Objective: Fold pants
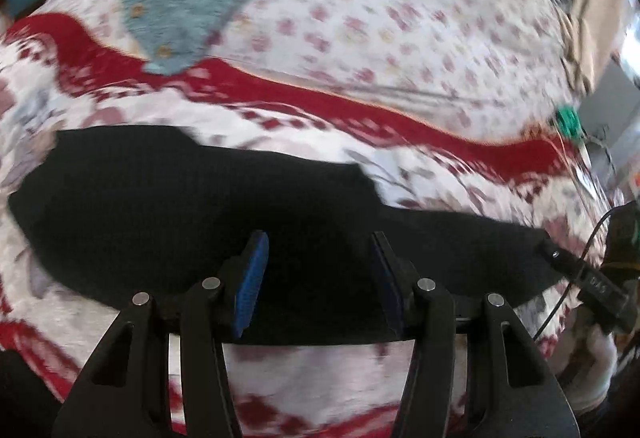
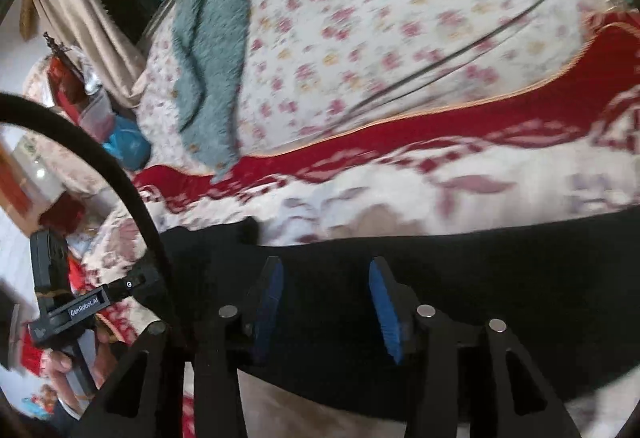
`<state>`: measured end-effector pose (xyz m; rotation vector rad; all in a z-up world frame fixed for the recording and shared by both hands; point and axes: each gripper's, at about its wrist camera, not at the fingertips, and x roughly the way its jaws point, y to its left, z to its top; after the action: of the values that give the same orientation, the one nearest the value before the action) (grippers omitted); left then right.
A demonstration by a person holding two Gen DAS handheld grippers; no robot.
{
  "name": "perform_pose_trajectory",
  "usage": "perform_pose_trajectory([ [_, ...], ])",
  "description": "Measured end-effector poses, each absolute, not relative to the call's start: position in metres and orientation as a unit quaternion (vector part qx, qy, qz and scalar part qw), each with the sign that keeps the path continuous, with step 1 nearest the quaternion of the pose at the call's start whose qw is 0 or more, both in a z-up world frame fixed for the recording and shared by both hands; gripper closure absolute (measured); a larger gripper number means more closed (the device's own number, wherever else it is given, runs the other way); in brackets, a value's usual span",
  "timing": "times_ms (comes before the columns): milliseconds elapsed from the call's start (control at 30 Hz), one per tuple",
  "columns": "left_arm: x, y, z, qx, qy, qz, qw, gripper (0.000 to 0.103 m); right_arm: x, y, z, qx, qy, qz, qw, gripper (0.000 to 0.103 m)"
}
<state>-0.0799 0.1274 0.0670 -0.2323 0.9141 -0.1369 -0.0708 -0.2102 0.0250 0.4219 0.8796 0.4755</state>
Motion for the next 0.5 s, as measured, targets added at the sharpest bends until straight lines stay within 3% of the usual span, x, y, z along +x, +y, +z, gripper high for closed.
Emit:
perform_pose_trajectory([
  [500,-0.058,0.021,0.066,-0.059,0.457,-0.153,0.875,0.052,-0.113,-0.362,0.010,0.287,0.430,0.096,0.851,0.053],
])
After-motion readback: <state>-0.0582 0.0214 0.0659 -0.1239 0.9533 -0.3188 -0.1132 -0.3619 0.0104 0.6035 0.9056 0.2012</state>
